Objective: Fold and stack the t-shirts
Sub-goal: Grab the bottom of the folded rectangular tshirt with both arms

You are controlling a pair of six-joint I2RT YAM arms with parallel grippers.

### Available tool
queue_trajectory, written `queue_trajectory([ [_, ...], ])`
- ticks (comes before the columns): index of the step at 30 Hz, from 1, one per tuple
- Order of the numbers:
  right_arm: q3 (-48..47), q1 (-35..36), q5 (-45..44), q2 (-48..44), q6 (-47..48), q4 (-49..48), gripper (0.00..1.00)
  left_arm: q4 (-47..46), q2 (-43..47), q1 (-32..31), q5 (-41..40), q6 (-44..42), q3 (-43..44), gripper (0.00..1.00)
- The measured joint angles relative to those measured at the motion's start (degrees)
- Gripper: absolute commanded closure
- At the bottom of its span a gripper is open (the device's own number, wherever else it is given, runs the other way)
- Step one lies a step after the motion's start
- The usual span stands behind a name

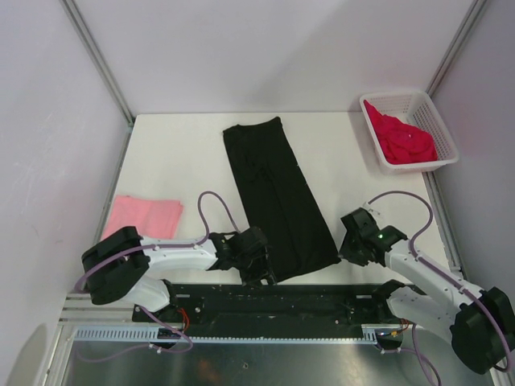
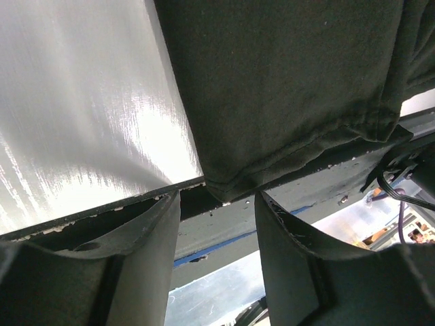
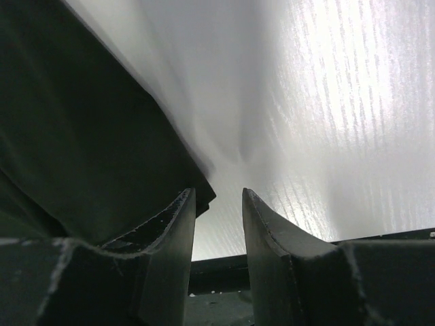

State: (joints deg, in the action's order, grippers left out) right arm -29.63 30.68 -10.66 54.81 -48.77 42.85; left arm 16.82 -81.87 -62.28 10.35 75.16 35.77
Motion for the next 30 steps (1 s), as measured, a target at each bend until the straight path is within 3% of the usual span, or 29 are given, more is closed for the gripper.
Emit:
queue_trajectory([
  [13, 0.7, -0.2, 1.1, -4.5, -0.7, -1.7, 0.54, -0.5, -0.7, -0.2, -0.1, 0.1, 0.0, 0.49],
  [30, 4.7, -0.2, 3.2, -0.2, -0.7, -7.9, 0.56, -1.2, -3.3, -0.3, -0.6, 0.1, 1.9, 0.52],
])
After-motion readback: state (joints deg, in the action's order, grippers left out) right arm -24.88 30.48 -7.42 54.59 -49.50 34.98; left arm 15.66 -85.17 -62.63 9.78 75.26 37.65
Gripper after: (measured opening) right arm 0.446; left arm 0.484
